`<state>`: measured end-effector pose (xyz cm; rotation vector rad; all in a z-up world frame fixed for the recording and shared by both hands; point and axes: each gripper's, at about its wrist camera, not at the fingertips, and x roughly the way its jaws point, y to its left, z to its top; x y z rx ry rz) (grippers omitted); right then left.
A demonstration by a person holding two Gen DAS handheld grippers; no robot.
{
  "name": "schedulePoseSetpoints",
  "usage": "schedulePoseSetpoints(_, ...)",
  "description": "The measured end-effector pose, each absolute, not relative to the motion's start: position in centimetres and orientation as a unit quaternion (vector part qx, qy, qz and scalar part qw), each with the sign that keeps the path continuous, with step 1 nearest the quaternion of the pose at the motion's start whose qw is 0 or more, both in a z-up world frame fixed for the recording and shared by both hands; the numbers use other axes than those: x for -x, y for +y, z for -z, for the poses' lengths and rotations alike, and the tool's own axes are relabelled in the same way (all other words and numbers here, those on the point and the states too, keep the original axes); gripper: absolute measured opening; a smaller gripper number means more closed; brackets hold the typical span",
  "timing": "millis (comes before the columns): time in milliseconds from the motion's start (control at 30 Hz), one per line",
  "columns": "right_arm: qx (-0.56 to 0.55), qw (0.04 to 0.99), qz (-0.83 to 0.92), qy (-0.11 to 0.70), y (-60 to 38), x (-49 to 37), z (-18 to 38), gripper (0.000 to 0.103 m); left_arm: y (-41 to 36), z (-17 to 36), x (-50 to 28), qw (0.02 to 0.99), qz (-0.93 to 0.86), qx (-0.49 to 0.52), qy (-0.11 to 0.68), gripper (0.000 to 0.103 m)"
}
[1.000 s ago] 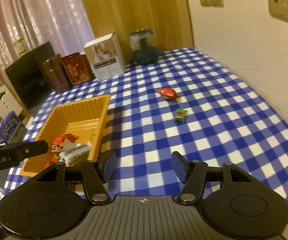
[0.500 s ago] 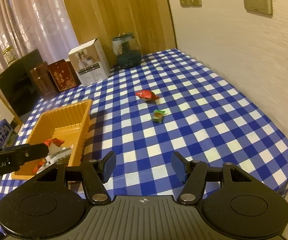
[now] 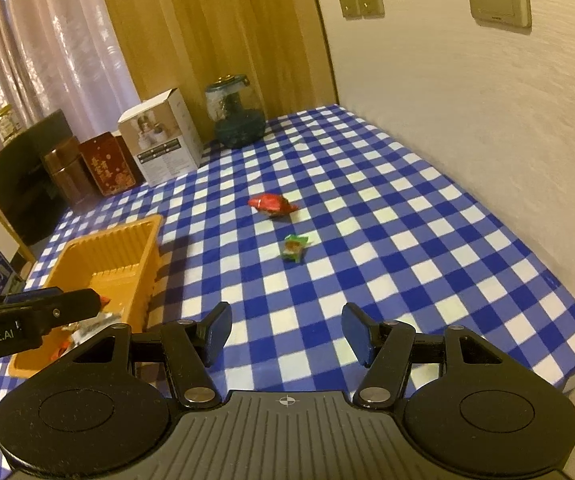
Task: Organize snacks
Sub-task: 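Move both open tools toward the red candy and green sweet on the cloth, then grasp the green-wrapped sweet with the right tool while the left tool grasps the red candy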
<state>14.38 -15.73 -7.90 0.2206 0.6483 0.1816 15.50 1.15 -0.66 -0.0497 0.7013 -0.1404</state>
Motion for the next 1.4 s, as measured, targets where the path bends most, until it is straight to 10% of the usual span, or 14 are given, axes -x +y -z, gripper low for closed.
schedulePoseSetpoints(933,-0.099,0.94,-0.084,0.314,-13.7,-28.1,14.5,0.06,0.9,6.1,-30.0,0.929,0.103,-0.004,0.356,0.05)
schedulePoseSetpoints(1400,-0.083,0.932,-0.091,0.341,-12.4,-32.0,17.0,0.043,1.6,7.6,-33.4,0.923,0.114,-0.009,0.369,0.05)
